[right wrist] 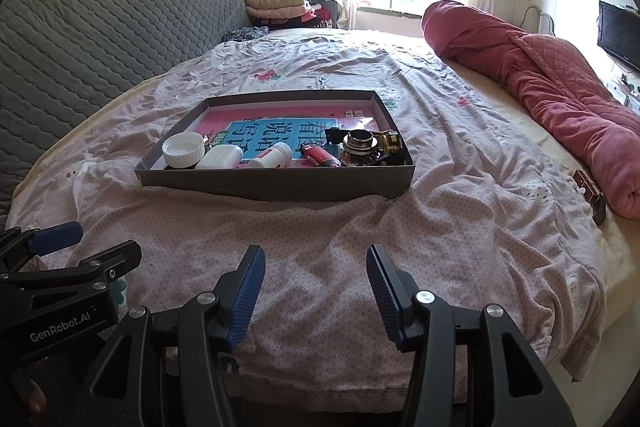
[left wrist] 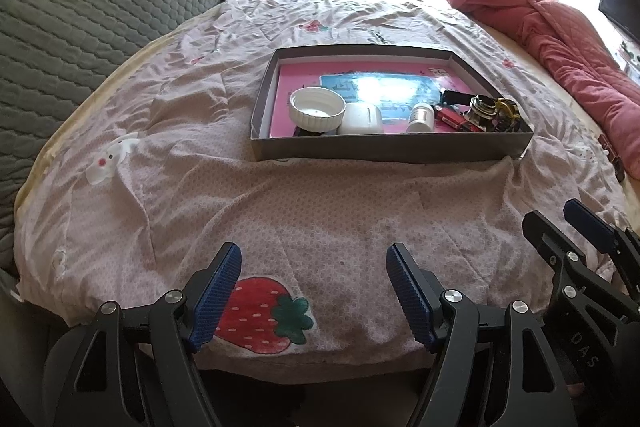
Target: Organize rigid objects
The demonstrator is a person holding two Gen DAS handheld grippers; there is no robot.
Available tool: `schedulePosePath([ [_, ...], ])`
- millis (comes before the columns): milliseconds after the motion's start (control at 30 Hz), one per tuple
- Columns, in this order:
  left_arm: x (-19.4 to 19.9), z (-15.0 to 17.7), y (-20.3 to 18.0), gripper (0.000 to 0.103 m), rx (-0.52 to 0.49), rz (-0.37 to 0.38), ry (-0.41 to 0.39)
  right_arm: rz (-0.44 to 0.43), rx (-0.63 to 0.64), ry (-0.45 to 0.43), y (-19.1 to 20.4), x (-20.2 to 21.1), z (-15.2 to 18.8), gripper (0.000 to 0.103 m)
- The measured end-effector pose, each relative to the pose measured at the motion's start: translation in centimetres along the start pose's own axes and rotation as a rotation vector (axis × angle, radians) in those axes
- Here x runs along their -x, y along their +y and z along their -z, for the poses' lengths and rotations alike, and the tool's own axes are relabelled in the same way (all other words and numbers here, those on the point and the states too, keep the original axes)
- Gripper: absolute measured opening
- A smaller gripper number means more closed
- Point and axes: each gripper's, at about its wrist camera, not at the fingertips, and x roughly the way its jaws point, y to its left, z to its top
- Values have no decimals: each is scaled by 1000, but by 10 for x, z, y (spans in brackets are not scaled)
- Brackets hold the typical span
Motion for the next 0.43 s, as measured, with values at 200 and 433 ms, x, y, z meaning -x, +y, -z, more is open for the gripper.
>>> schedulePosePath([
  [200, -1, 0, 0, 76, 0, -4, 2, 0, 3, 0, -1, 0, 0, 52],
  [433, -4, -2, 0, 76, 4, 7, -2, 0, -3, 13, -6, -4, 1, 52],
])
